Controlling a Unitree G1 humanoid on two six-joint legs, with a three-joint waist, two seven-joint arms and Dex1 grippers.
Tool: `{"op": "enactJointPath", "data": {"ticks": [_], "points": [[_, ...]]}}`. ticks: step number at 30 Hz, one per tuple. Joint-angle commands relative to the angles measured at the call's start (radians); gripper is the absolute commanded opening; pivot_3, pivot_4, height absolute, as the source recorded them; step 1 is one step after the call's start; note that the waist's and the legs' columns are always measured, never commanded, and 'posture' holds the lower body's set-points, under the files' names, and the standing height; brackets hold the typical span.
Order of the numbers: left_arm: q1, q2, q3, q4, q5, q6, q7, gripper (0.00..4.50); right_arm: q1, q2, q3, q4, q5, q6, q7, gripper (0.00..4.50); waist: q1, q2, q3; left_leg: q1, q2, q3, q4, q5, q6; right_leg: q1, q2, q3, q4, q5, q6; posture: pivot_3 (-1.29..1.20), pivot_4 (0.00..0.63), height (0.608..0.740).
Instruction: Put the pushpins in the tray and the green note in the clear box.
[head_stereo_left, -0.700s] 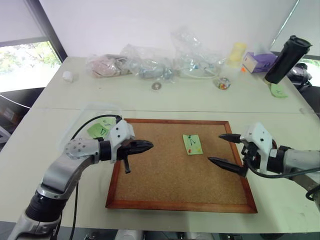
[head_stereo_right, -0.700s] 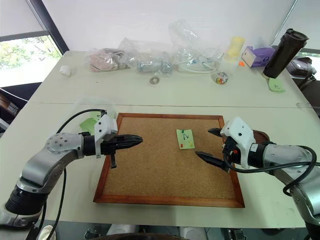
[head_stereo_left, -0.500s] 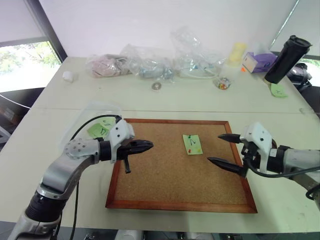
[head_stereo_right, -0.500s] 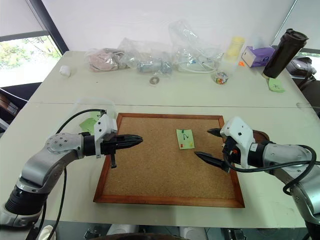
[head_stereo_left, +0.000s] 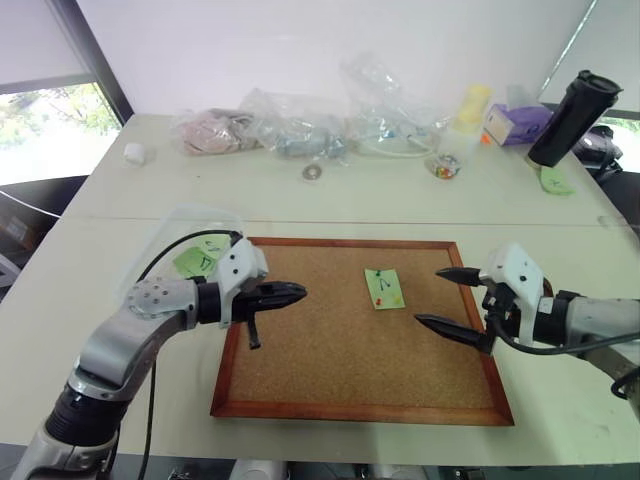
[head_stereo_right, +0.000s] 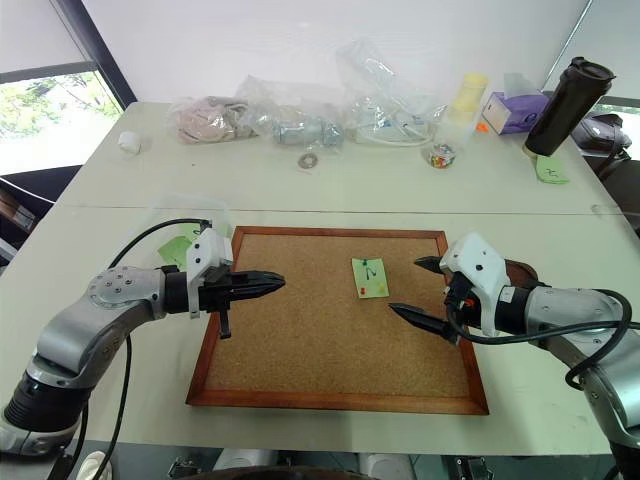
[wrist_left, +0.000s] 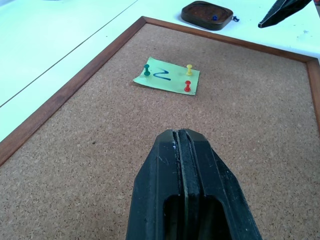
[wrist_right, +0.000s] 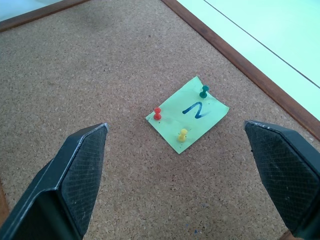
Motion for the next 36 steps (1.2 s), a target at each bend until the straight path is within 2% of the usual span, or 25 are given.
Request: {"op": "enactJointPath", "data": {"ticks": [1,11,17,24,28,36], "points": [[-0.002,-0.001,0.006,-0.013,0.0,-0.027,-0.003,0.0,-0.014,-0.007,-0.002,-0.01,-0.002,-0.012,-0.004,4.48,0.0,0.0,0.0,0.0,0.0,0.0,0.0,0.0,0.0,0.0,0.0,0.0,0.0,0.0,0.0,0.0,0.15,0.74],[-0.011,-0.011,-0.021,0.008,0.02,-0.046,0.0,0.0,-0.009,-0.001,0.001,-0.016,-0.005,-0.011,-0.017,4.48,0.0,0.0,0.0,0.0,0.0,0.0,0.0,0.0,0.0,0.0,0.0,0.0,0.0,0.0,0.0,0.0,0.15,0.74],[-0.016,-0.09,-0.109,0.115,0.117,-0.13,0.035,0.0,-0.034,0.015,0.037,-0.007,-0.016,-0.024,-0.038,4.48,0.0,0.0,0.0,0.0,0.0,0.0,0.0,0.0,0.0,0.0,0.0,0.0,0.0,0.0,0.0,0.0,0.15,0.74],[0.013,-0.143,-0.172,0.279,0.246,-0.28,0.062,0.0,-0.177,0.088,0.179,0.081,-0.094,-0.042,-0.101,4.48,-0.006,0.0,0.0,0.0,0.0,0.0,0.0,0.0,0.0,-0.001,0.001,0.0,0.001,0.0,0.0,0.0,0.15,0.74],[0.029,-0.148,-0.184,0.342,0.288,-0.332,0.065,0.0,-0.294,0.197,0.245,0.213,-0.121,-0.004,-0.18,4.48,-0.009,0.0,0.0,0.001,0.0,0.0,0.0,0.003,-0.005,0.0,0.0,0.0,0.0,0.0,0.0,0.0,0.15,0.74],[0.046,-0.148,-0.176,0.347,0.295,-0.356,0.064,0.0,-0.381,0.261,0.378,0.366,-0.245,-0.08,-0.172,4.48,-0.007,0.0,0.0,0.001,0.0,0.0,0.0,0.003,-0.006,-0.001,0.0,0.0,0.001,0.0,0.0,0.0,0.15,0.74]]}}
